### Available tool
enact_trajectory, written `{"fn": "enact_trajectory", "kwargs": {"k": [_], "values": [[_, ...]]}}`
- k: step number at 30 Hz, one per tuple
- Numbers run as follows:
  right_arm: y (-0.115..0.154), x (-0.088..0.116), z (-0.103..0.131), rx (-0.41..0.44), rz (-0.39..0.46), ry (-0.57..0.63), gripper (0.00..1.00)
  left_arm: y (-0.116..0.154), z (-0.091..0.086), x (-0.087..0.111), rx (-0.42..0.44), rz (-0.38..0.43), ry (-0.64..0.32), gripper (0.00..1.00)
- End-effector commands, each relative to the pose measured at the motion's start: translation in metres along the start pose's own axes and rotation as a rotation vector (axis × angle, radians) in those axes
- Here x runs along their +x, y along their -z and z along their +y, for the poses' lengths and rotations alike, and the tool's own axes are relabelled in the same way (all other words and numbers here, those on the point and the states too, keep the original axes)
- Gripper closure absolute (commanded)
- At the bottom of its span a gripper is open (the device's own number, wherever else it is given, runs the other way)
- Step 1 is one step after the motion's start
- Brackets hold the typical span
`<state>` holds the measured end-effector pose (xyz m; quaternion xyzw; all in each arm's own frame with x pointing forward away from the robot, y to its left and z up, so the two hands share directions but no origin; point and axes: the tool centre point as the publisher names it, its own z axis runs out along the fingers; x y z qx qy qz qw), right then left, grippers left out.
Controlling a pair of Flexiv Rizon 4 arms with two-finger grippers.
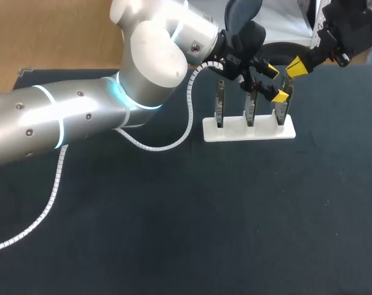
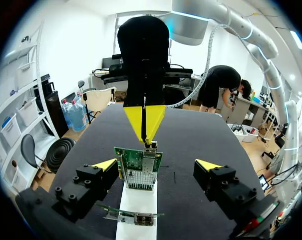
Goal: Pick up the optical module with the left hand, and insert it into the network port with the right hand.
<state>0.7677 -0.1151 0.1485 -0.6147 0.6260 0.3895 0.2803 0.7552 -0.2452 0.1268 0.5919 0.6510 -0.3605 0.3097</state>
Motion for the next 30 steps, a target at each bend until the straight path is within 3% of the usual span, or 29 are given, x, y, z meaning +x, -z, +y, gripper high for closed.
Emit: {"fn": "enact_trajectory", "kwargs": {"k": [1, 30], "values": [[-0.002, 0.003, -0.002, -0.007, 0.001, -0.003, 1.00, -0.001, 0.002, -0.002, 0.004, 0.007, 0.002, 0.00], [-0.012, 0.014, -0.002, -0.026, 0.006, -0.039, 1.00, -0.001, 0.002, -0.002, 0.004, 0.007, 0.002, 0.00]]}}
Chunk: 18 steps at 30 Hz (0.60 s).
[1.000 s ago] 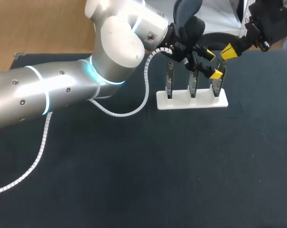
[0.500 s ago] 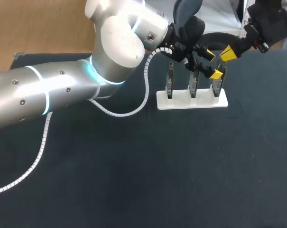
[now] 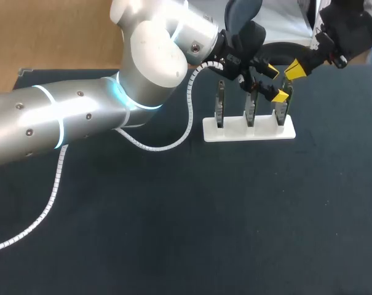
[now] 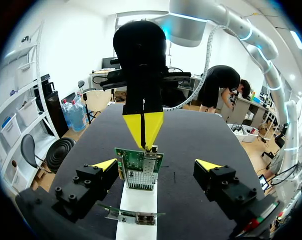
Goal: Pick up the optical module with the left hand, and insert it into the network port with the right hand.
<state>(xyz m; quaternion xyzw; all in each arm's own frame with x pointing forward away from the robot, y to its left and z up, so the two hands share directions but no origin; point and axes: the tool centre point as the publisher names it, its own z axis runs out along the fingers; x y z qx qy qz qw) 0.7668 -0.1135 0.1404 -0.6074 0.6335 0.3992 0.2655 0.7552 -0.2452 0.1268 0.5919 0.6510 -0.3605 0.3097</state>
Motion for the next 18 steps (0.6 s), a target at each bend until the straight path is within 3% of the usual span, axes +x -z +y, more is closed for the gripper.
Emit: {"fn": "enact_trajectory", "kwargs": {"k": [1, 18], "values": [[-0.006, 0.009, -0.002, -0.006, 0.002, -0.005, 1.00, -0.001, 0.002, -0.002, 0.004, 0.007, 0.002, 0.00], [0.003, -0.005, -0.001, 0.024, -0.017, 0.027, 1.00, -0.001, 0.002, -0.002, 0.004, 0.007, 0.002, 0.00]]}}
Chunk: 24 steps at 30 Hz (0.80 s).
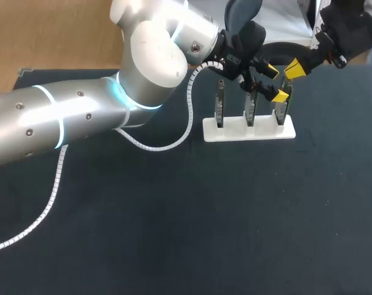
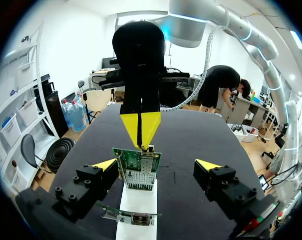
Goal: Pick up the optical module with the left hand, and insert it into the network port with the right hand.
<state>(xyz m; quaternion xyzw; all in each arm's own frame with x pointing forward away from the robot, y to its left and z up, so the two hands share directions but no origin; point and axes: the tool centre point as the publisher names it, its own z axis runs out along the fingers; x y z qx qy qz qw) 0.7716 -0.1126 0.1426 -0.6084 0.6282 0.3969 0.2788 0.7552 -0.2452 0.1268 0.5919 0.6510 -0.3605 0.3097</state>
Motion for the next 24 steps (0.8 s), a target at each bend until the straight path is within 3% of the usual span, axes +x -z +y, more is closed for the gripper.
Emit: {"fn": "enact_trajectory", "kwargs": {"k": [1, 24], "values": [[0.003, -0.003, 0.003, 0.013, -0.002, 0.012, 1.00, -0.001, 0.002, -0.002, 0.004, 0.007, 0.002, 0.00], [0.026, -0.028, 0.002, 0.089, -0.035, 0.081, 1.00, 0.020, 0.006, -0.027, -0.112, -0.086, -0.100, 0.00]]}}
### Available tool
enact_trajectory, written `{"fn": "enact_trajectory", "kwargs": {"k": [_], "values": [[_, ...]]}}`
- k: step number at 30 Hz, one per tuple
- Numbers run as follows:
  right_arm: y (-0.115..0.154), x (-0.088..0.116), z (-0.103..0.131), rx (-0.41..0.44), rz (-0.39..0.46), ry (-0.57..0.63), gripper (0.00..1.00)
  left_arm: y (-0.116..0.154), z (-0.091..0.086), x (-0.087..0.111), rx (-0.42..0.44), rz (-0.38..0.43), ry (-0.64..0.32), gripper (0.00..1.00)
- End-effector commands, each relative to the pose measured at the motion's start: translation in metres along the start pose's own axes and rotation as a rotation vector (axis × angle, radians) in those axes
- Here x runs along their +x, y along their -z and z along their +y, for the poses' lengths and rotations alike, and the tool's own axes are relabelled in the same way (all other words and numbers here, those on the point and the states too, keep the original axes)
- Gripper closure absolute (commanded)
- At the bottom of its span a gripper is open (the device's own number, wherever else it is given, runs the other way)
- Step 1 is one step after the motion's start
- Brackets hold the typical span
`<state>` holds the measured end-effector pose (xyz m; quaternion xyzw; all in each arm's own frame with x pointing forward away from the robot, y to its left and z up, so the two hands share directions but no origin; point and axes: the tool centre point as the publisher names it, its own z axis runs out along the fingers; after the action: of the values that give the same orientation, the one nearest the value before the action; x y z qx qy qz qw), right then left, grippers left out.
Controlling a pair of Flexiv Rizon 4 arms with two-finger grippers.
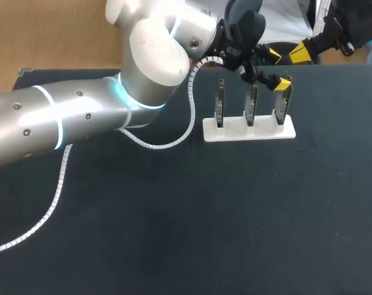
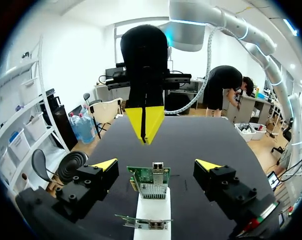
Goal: Pick up the optical module with the left hand, and insert it into the network port with the right hand.
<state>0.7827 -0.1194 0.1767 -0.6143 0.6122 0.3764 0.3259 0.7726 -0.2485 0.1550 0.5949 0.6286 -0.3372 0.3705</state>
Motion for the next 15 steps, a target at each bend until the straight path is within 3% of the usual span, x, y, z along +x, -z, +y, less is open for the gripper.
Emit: {"fn": "enact_trajectory", "kwargs": {"k": [1, 9, 10, 11, 15], "values": [[0.002, -0.003, 0.007, 0.025, 0.004, 0.007, 1.00, 0.009, -0.007, -0.003, -0.036, -0.031, -0.014, 0.00], [0.004, -0.005, 0.002, 0.094, 0.034, -0.016, 1.00, 0.018, -0.005, -0.013, -0.080, -0.084, -0.071, 0.00], [0.004, -0.005, 0.002, 0.094, 0.034, -0.016, 0.57, 0.019, -0.005, -0.014, -0.087, -0.093, -0.078, 0.00], [0.004, -0.005, 0.002, 0.094, 0.034, -0.016, 0.00, 0.019, -0.005, -0.014, -0.087, -0.093, -0.078, 0.00], [0.004, -0.005, 0.002, 0.094, 0.034, -0.016, 0.00, 0.019, -0.005, -0.014, -0.087, -0.093, -0.078, 0.00]]}}
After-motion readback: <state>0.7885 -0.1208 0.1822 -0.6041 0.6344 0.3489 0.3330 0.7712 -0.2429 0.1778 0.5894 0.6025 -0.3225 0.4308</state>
